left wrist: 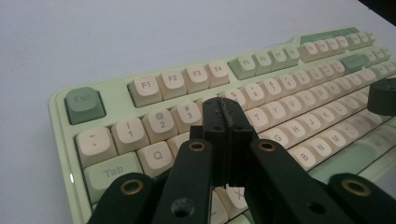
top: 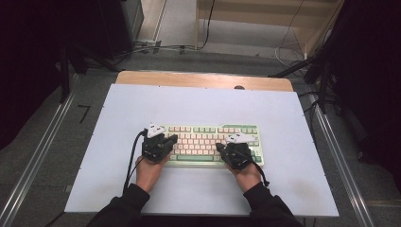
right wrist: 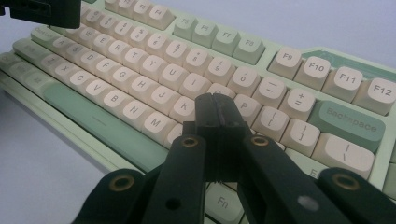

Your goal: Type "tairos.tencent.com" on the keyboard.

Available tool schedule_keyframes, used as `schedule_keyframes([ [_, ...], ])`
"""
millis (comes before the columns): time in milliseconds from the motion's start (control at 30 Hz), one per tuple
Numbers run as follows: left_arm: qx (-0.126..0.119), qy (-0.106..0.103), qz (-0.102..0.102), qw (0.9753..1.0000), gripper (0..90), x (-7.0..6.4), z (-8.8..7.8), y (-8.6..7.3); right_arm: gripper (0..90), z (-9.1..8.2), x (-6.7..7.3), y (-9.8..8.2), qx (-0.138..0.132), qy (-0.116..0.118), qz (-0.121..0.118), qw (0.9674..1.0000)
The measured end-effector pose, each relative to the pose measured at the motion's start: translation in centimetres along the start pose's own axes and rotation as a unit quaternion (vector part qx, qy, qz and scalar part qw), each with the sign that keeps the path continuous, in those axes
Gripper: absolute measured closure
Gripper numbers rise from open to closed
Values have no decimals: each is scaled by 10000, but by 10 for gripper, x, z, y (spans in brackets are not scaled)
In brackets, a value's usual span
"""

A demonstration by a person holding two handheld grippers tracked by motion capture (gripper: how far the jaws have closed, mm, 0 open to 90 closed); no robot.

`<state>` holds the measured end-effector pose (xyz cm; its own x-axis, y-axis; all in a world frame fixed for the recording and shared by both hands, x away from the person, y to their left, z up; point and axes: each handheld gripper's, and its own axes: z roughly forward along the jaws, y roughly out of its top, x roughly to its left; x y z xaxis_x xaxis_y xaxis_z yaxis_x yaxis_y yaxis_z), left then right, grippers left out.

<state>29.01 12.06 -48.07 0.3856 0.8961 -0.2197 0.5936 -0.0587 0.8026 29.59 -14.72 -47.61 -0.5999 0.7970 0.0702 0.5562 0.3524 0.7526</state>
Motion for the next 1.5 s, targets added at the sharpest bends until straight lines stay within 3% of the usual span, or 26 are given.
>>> schedule_keyframes([
  [1500,36,-172,141,9997,900,-20,15,5,871,2,-3,3,-66,-72,-9,10000],
])
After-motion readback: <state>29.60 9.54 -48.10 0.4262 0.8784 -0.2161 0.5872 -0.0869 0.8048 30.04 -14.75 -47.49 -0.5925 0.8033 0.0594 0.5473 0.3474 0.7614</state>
